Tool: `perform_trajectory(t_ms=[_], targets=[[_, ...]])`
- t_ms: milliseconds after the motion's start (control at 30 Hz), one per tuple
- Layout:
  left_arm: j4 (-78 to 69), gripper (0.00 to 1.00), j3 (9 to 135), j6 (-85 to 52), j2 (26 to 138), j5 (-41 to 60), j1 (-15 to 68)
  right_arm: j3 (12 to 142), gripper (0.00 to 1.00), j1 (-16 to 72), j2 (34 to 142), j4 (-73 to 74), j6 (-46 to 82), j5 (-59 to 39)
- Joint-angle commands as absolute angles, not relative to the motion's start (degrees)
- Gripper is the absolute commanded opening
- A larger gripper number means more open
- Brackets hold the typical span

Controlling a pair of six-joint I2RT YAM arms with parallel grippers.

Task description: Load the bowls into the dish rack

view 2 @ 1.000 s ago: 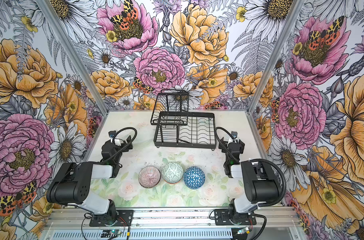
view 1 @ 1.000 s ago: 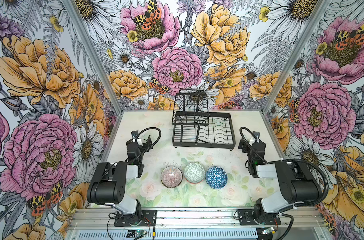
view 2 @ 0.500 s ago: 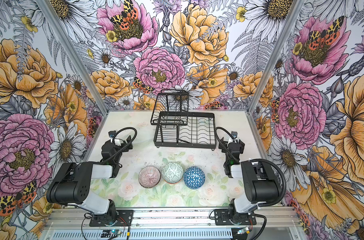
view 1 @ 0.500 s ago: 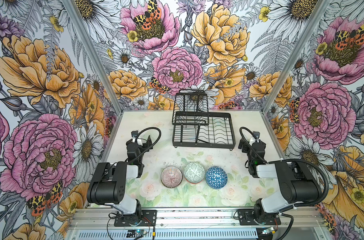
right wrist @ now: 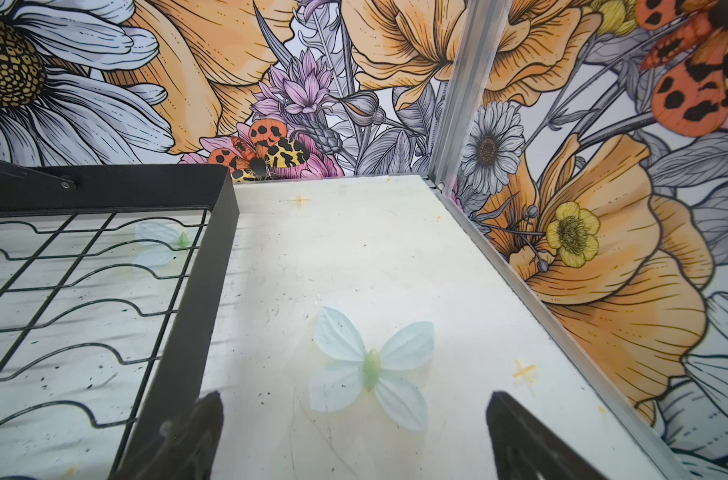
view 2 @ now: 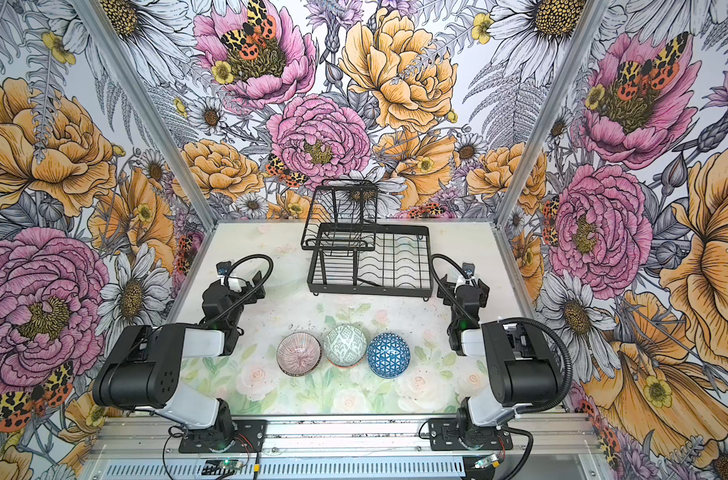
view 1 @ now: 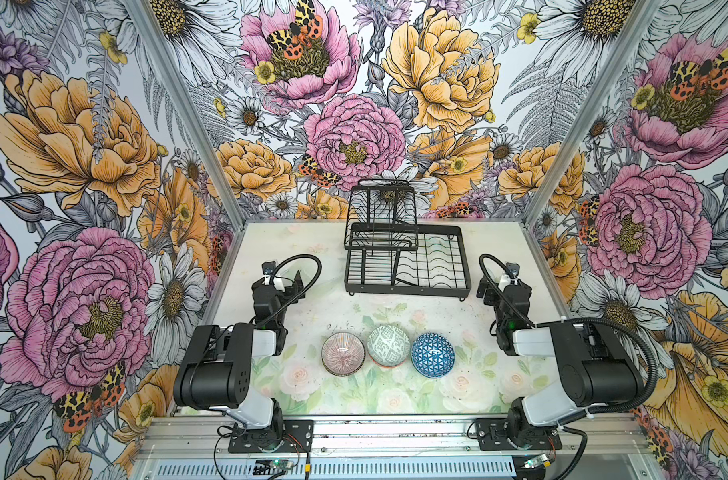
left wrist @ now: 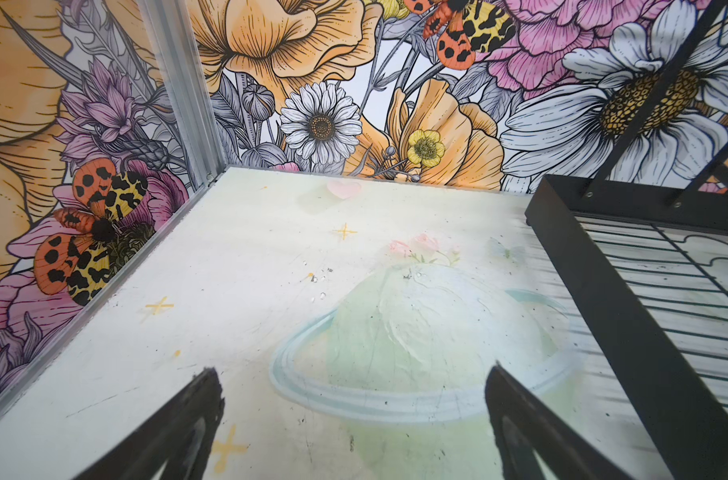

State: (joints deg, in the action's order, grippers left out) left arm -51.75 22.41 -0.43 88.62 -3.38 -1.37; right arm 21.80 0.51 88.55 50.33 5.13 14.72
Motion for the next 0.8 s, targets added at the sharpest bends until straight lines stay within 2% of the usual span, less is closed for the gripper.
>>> perform_trajectory(t_ms=[0, 67, 200, 367, 500, 767], targets=[[-51.75, 0.99, 22.34, -0.31, 88.35, -6.42, -0.68, 21.48, 1.0, 0.61, 87.81, 51.38, 5.6, 14.15], [-48.8, 0.99, 23.23, -0.81, 86.77, -9.09, -0.28, 21.81, 0.99, 0.94, 85.22, 49.03, 5.54, 15.18], [-32.04, 0.99, 28.15, -0.77, 78.58, -18.11, 1.25, 26.01, 1.0, 2.14, 71.21, 31.47, 5.48, 17.21], [-9.74, 0.99, 36.25, -4.99, 70.15, -17.7, 2.71, 35.21, 1.0, 6.26, 58.75, 8.93, 6.42, 15.8], [7.03, 0.99, 42.85, -11.63, 67.31, -18.45, 7.37, 42.94, 1.0, 7.66, 56.85, -6.68, 9.98, 6.62], [27.41, 0.99, 47.55, -17.74, 62.87, -17.2, 18.25, 51.64, 1.0, 12.51, 60.0, -22.59, 14.59, -4.33]])
